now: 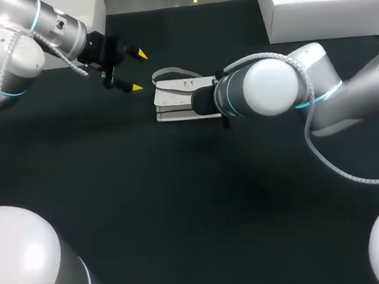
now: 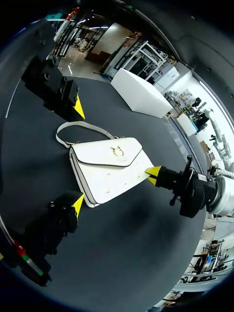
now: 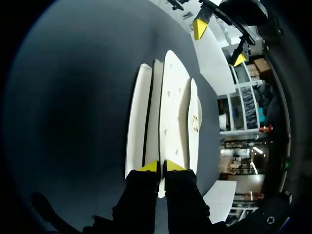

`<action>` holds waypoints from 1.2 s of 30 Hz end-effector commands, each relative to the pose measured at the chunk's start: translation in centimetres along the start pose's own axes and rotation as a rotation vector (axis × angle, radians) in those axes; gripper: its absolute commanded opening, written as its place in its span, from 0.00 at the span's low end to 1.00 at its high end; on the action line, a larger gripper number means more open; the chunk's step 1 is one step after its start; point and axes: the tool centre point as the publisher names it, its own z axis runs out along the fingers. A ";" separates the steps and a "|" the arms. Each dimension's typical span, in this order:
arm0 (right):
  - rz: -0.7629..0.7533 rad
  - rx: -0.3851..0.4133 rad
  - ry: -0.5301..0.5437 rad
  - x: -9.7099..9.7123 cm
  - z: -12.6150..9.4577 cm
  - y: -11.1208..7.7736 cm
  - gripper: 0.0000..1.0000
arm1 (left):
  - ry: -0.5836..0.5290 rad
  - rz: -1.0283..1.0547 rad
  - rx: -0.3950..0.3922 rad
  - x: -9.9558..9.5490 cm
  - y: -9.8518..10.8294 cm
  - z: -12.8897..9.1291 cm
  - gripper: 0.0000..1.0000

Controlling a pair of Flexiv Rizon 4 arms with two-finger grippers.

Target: Pick up the bag, open it, inspect its contents, close it, and place it on the opposite side

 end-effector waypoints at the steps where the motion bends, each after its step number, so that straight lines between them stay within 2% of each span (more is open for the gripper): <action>1: 0.001 0.005 -0.009 0.4 0.2 0.2 0.00 | 0.004 0.005 0.006 -0.2 0.2 0.2 1.00; 13: 0.010 0.016 -0.023 0.6 0.1 0.3 0.00 | 0.002 0.051 0.012 0.0 -0.7 0.6 1.00; 26: 0.012 0.017 -0.025 0.6 0.1 0.3 0.00 | 0.002 0.051 0.012 0.0 -0.7 0.6 1.00; 31: 0.012 0.017 -0.025 0.6 0.1 0.3 0.00 | -0.005 0.135 0.021 0.3 -1.8 2.7 1.00; 32: 0.012 0.017 -0.025 0.6 0.1 0.3 0.00 | 0.005 0.159 0.047 0.4 -1.9 3.0 1.00; 35: 0.012 0.017 -0.025 0.6 0.1 0.3 0.00 | -0.003 0.196 0.062 0.6 -2.2 3.7 1.00; 36: 0.012 0.017 -0.025 0.6 0.1 0.3 0.00 | -0.008 0.205 0.064 0.7 -2.3 3.9 0.95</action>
